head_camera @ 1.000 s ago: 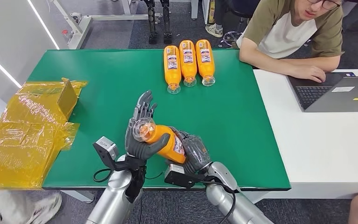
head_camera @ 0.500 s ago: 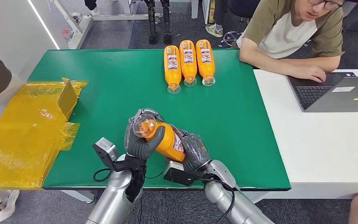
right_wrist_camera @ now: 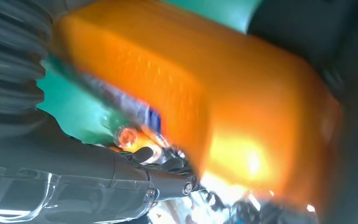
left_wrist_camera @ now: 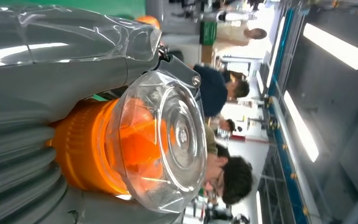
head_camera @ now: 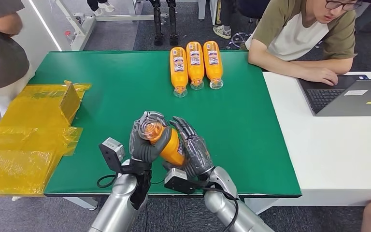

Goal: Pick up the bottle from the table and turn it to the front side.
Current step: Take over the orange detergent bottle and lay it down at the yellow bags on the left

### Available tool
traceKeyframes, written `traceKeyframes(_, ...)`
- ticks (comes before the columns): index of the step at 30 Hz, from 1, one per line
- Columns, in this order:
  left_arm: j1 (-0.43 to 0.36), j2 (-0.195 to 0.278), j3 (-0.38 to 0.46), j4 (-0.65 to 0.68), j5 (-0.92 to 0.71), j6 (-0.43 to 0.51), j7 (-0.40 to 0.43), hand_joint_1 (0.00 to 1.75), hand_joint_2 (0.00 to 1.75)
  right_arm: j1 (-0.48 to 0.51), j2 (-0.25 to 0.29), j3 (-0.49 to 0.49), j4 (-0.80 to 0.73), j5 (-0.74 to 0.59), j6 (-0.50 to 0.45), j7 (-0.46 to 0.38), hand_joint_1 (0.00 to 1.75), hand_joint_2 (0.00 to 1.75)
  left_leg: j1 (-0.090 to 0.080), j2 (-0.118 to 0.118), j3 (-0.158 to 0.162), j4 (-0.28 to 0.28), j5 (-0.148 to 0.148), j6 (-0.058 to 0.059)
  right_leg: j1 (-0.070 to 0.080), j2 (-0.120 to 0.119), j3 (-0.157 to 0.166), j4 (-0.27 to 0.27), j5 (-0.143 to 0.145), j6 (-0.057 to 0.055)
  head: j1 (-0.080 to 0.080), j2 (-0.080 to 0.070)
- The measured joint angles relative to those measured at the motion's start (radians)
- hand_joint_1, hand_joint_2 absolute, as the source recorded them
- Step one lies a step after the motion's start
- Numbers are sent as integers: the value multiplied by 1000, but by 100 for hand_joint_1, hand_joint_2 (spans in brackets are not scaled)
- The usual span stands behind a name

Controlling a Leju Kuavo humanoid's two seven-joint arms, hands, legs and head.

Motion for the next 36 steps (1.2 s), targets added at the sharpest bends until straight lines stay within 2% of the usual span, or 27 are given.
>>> traceKeyframes(8, -2, 33, 22, -162, -165, 494, 50, 175, 175, 96, -2, -7, -139, -105, -136, -41, 0, 175, 0, 0, -1, 0, 0, 0, 0, 0, 0, 0, 0, 0, 0, 0)
traceKeyframes(10, -14, 52, 34, -197, -218, 577, 61, 175, 175, 127, -3, -7, -178, -123, -162, -51, 0, 175, 1, -1, -1, 0, 0, 0, 0, -1, 0, 0, 0, 0, 0, 0)
traceKeyframes(13, -50, 87, 50, -212, -270, 651, 67, 175, 175, 173, -4, -7, -235, -149, -182, -66, 0, 175, 1, -1, -1, -1, 0, 0, 0, -1, 0, 1, -1, -1, 0, 0)
traceKeyframes(18, -100, 127, 68, -203, -307, 691, 70, 175, 175, 213, -7, -7, -289, -170, -187, -76, 0, 175, 0, -1, 0, -1, 0, -1, 0, -1, 0, 1, 0, -1, 0, 0)
traceKeyframes(21, -133, 142, 90, -172, -418, 703, 83, 175, 175, 226, -8, -7, -309, -198, -189, -90, 0, 175, 0, -1, -1, 0, 1, -1, 0, -1, 0, 1, 0, 0, 0, 0)
traceKeyframes(24, -214, 171, 120, -74, -549, 704, 124, 175, 175, 249, -9, -8, -331, -224, -192, -103, 0, 175, 0, -1, -1, 0, 1, -1, 0, -1, 0, 1, 0, -1, 0, 0)
traceKeyframes(27, -318, 210, 129, 76, -665, 702, 200, 175, 175, 279, -10, -11, -362, -222, -191, -104, 0, 175, 0, -1, 0, 0, 1, -2, 0, -1, 0, 1, 0, -1, 0, 0)
traceKeyframes(30, -381, 240, 126, 216, -772, 682, 318, 175, 175, 301, -10, -14, -394, -205, -188, -88, 0, 175, 0, 1, 0, 0, 1, -2, 0, 2, 0, 1, 1, -1, 0, 0)
traceKeyframes(33, -397, 263, 103, 323, -884, 650, 446, 175, 175, 315, -10, -16, -419, -187, -185, -75, 0, 175, 0, 2, 0, 0, 1, -2, 0, 3, -1, 1, 0, -2, 0, 0)
traceKeyframes(36, -395, 280, 64, 395, -968, 627, 525, 175, 175, 321, -10, -16, -433, -183, -183, -71, 0, 175, 1, 2, 0, -1, 1, -2, 0, 3, -2, 1, 0, -2, 0, 0)
